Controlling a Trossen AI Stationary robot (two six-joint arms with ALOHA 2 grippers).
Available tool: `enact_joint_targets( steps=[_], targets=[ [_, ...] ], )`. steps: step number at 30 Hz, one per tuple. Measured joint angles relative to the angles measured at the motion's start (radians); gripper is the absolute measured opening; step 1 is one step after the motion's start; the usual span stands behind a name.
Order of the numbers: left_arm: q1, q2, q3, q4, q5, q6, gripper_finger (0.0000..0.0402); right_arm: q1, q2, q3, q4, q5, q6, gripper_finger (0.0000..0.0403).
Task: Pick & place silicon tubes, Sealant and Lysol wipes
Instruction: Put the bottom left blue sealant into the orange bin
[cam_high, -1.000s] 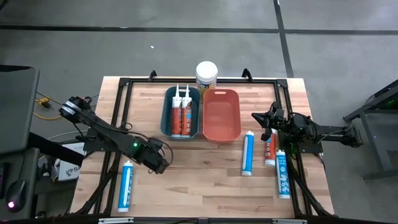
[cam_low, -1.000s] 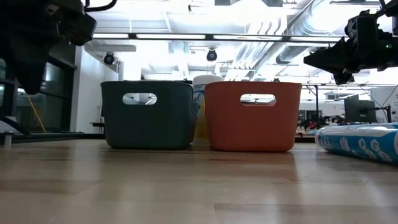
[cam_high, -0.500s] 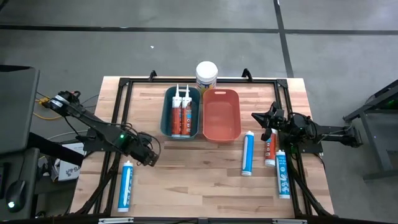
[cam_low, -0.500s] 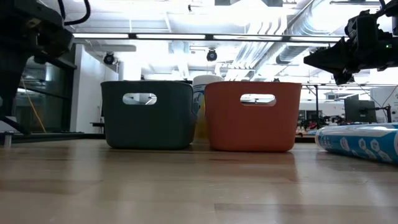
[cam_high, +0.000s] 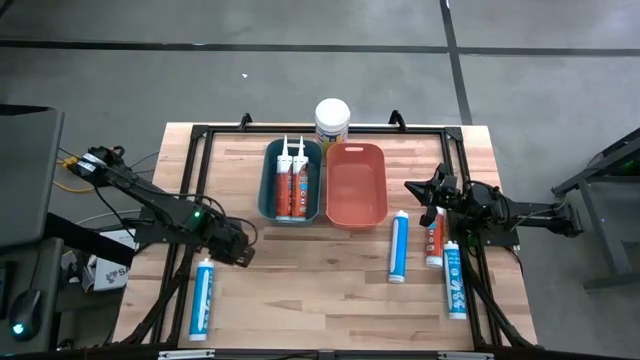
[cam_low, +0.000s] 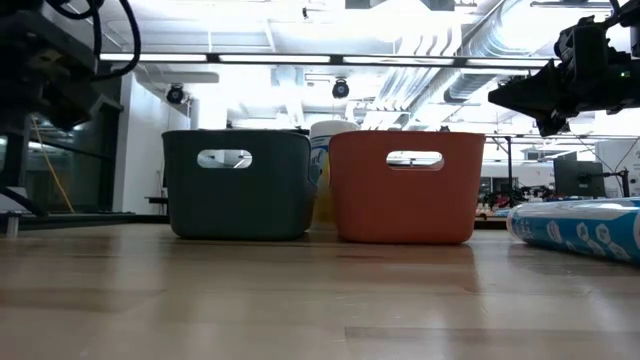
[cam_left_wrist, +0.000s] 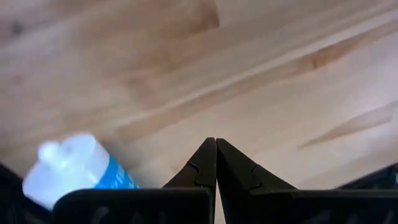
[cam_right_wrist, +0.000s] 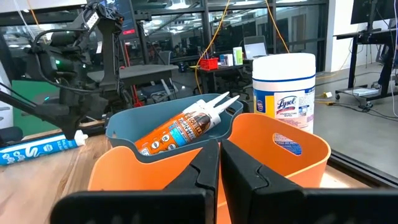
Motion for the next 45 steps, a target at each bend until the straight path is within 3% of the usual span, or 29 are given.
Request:
enact_joint_targets(
  steps=[10, 17, 26, 38, 45],
  targets=[
    [-0.103, 0.033, 0.001, -0.001, 0.218, -0.176, 0.0, 0.0, 0.0, 0.0, 0.001, 0.0, 0.0, 0.0012],
    [-0.145, 0.033, 0.001, -0.007, 0.191, -0.274, 0.0, 0.0, 0.0, 0.0, 0.002, 0.0, 0.0, 0.0012],
    [-0.146, 0.033, 0.001, -0.05, 0.315, -0.366, 0.0, 0.0, 0.0, 0.0, 0.002, 0.0, 0.0, 0.0012],
    [-0.27, 0.154, 0.021, 0.072, 0.356, -0.458, 0.0, 0.0, 0.001, 0.0, 0.001, 0.0, 0.0, 0.0012],
    [-0.317, 0.207, 0.108, 0.094, 0.256, -0.512, 0.0, 0.0, 0.003, 0.0, 0.001, 0.0, 0.0, 0.0012]
  ],
)
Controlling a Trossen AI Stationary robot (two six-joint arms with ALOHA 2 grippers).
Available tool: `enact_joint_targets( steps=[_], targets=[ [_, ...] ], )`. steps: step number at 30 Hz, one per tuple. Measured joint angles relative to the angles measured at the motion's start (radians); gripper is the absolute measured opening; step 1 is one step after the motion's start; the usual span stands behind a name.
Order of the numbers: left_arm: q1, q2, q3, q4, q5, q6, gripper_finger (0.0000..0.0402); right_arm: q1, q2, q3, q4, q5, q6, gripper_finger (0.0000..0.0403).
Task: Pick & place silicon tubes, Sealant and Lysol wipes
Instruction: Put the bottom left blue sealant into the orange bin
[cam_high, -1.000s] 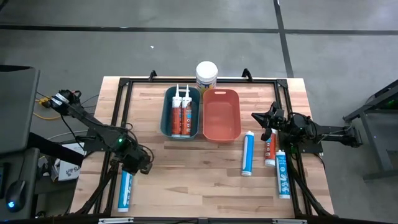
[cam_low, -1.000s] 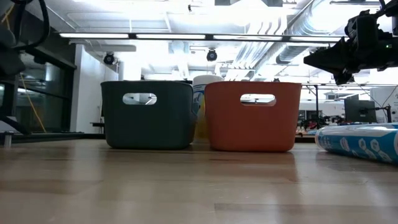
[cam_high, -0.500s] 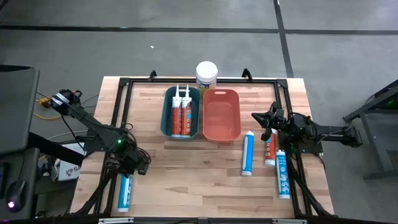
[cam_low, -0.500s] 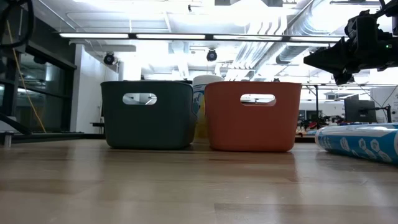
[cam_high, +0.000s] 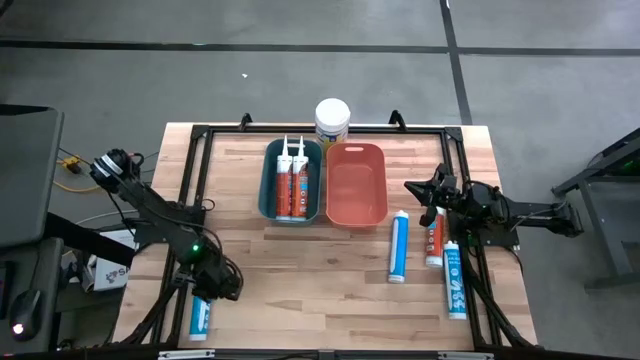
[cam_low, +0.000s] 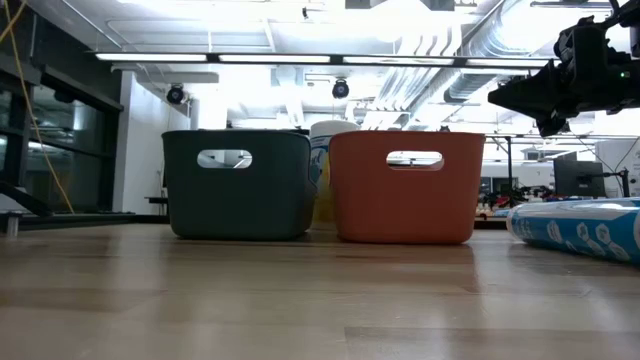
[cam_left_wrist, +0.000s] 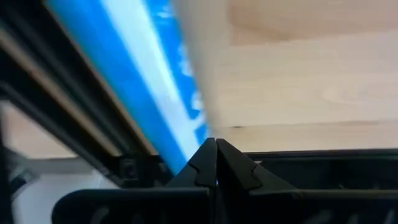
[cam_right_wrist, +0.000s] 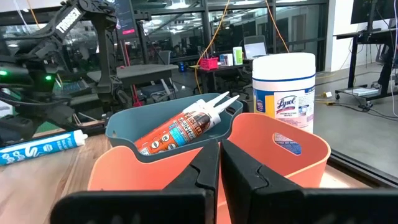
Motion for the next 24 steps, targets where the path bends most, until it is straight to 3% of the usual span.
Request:
enact_joint_targets(
  steps=[4, 10, 16, 24],
  targets=[
    [-0.039, 0.057, 0.057, -0.007, -0.032, -0.02, 0.0, 0.0, 0.002, 0.0, 0.0, 0.0, 0.0, 0.0012],
    [-0.095, 0.121, 0.077, -0.02, 0.01, -0.038, 0.0, 0.0, 0.004, 0.0, 0.0, 0.0, 0.0, 0.0012],
    [-0.093, 0.127, 0.078, 0.015, -0.159, -0.046, 0.0001, 0.0, 0.004, 0.0, 0.0, 0.0, 0.0, 0.0012],
    [-0.061, 0.136, 0.078, 0.039, -0.173, -0.045, 0.0001, 0.0, 0.004, 0.0, 0.001, 0.0, 0.0, 0.0012]
  ],
)
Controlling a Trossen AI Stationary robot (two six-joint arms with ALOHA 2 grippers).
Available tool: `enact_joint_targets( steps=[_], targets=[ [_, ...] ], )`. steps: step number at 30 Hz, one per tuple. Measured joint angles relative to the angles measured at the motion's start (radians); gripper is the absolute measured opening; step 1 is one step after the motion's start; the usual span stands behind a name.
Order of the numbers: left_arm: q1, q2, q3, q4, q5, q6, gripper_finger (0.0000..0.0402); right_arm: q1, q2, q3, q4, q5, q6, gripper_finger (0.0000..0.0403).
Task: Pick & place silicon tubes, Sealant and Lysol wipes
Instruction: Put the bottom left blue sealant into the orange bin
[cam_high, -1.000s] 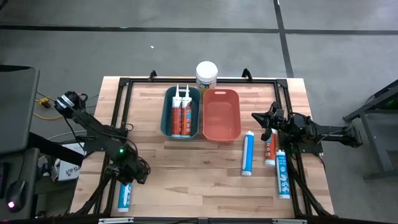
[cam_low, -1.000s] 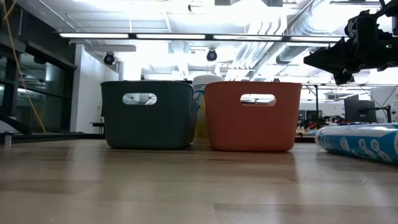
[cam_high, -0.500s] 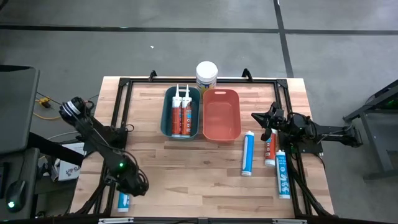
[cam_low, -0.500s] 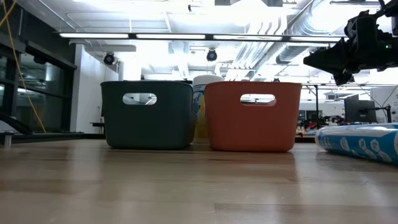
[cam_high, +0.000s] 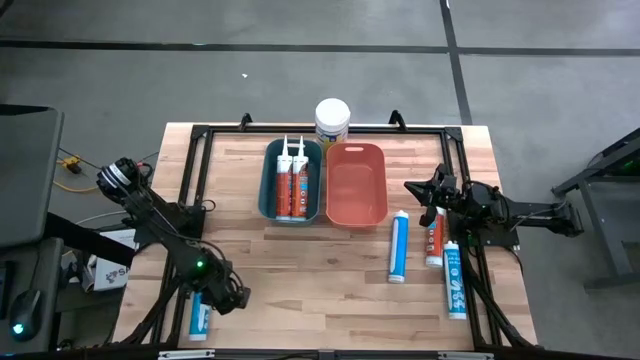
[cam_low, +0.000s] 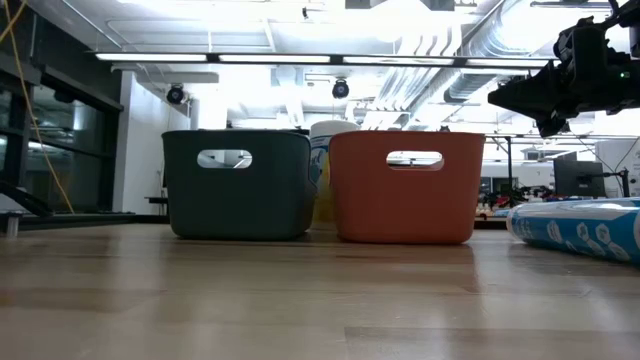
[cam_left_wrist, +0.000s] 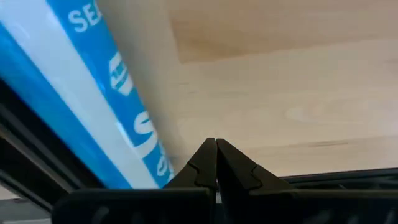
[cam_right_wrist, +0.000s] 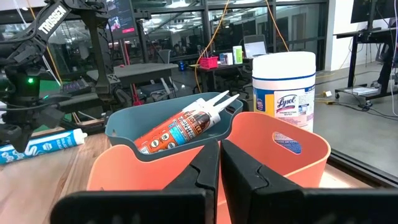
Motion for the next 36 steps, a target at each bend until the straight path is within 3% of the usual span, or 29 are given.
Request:
enact_joint_targets(
  steps=[19, 23, 29, 33, 36],
  targets=[
    [0.0, 0.0, -0.001, 0.015, -0.108, 0.049, 0.0012, 0.0, 0.0, 0.0, -0.001, 0.0, 0.0, 0.0012],
    [0.0, 0.0, -0.001, 0.029, -0.166, 0.05, 0.0056, 0.0, 0.0, 0.0, -0.001, 0.0, 0.0, 0.0012],
    [0.014, 0.0, -0.001, 0.034, -0.204, 0.055, 0.0166, 0.0, 0.0, 0.0, -0.001, 0.0, 0.0, 0.0012],
    [0.037, 0.0, -0.001, 0.035, -0.138, 0.073, 0.0232, 0.0, 0.0, 0.0, -0.001, 0.0, 0.0, 0.0012],
    [0.057, -0.004, -0.001, 0.045, -0.07, 0.074, 0.0256, 0.0, 0.0, 0.0, -0.001, 0.0, 0.0, 0.0012]
  ],
)
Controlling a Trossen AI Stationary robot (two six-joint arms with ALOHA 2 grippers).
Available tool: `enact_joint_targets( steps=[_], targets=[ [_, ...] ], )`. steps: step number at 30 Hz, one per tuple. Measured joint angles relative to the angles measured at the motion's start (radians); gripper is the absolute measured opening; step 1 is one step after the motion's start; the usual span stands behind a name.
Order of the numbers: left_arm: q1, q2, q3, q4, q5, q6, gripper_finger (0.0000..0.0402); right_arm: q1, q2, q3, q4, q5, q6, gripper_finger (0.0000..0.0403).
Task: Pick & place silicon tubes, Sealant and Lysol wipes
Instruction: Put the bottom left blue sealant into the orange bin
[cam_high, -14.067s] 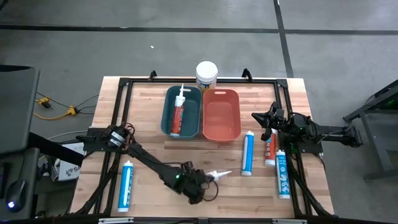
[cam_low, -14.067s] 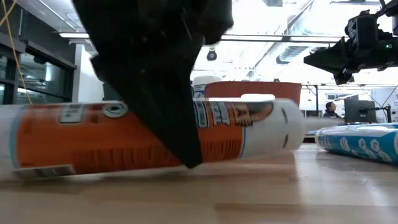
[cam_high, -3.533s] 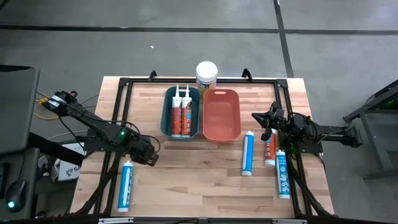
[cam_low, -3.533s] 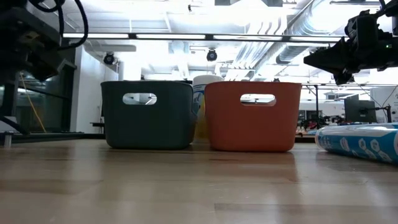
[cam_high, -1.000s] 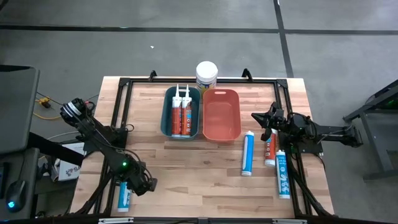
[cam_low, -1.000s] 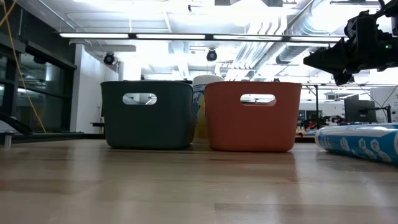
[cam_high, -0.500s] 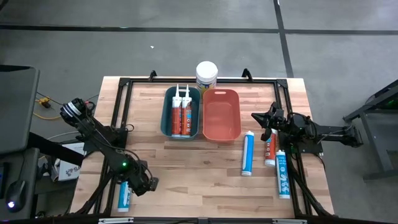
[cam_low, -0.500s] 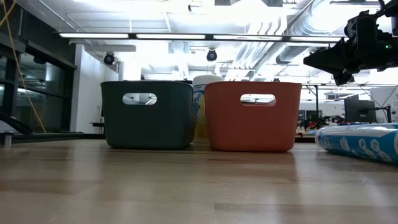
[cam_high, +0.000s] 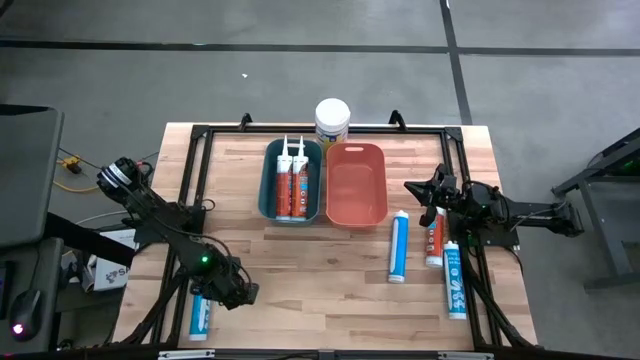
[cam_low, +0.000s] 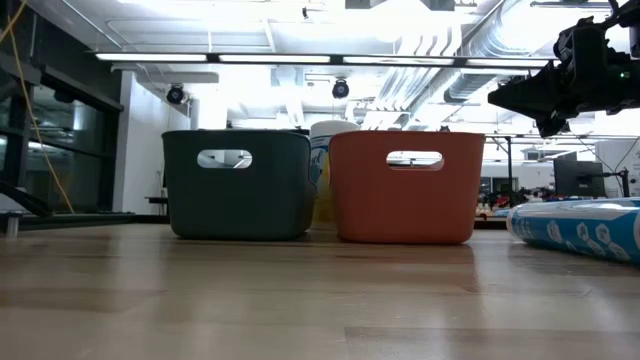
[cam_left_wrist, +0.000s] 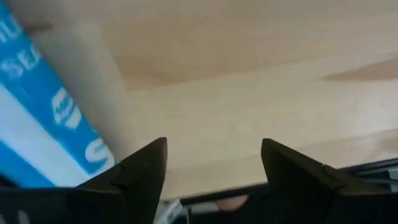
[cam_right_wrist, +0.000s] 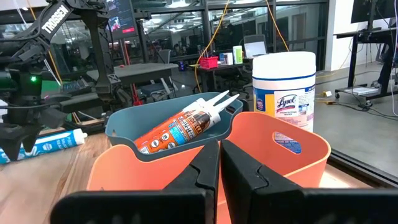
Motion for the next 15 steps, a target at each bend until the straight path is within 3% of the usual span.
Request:
enact_joint_targets(
  steps=[6, 11, 15],
  targets=[
    [0.002, -0.007, 0.066, -0.186, 0.101, -0.026, 0.0262, 0.0, 0.0, 0.0, 0.0, 0.0, 0.0, 0.0012],
    [0.0, -0.007, 0.152, -0.363, 0.071, -0.028, 0.0262, 0.0, 0.0, 0.0, 0.0, 0.0, 0.0, 0.0012],
    [-0.014, -0.007, 0.155, -0.407, 0.072, -0.074, 0.0262, 0.0, 0.0, 0.0, 0.0, 0.0, 0.0, 0.0012]
  ],
)
